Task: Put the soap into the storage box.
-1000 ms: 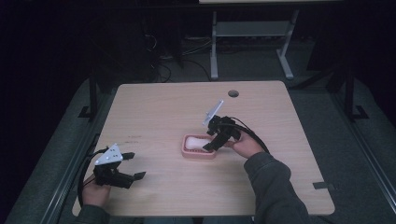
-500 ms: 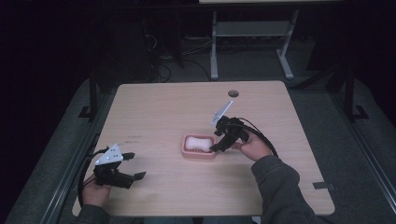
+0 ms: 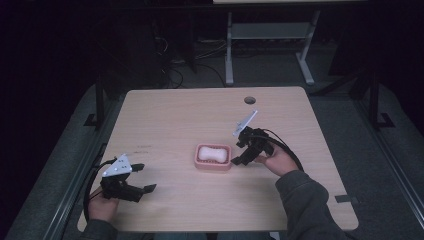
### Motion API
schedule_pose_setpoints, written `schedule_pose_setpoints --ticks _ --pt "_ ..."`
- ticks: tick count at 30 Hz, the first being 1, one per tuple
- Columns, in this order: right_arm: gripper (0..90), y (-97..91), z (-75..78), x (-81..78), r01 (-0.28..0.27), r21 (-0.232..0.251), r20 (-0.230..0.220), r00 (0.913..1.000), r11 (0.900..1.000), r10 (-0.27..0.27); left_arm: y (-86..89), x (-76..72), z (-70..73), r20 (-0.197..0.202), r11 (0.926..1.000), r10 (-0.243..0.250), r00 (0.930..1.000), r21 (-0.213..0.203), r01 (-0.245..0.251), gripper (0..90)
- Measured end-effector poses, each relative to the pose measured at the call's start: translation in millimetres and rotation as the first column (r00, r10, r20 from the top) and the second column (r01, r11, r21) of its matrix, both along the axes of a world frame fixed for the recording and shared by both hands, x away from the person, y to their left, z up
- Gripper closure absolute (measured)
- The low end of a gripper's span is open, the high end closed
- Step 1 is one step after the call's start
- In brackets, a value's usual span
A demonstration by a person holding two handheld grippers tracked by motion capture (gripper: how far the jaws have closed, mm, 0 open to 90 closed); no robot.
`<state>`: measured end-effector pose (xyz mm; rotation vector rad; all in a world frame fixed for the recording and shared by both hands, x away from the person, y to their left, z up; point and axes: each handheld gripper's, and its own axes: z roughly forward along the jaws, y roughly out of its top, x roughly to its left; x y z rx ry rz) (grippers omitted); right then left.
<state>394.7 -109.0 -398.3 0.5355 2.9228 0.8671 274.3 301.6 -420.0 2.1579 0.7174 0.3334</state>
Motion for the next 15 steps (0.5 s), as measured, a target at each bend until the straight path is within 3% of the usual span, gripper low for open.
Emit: schedule_pose_setpoints --ticks 15 --pt "25.3 -19.8 -5.8 -11.4 0.027 0.000 0.008 0.9996 0.9996 -0.027 -0.3 0.1 -0.2 -0.001 1.0000 -0.001 1.0000 0.005 0.001 14.8"
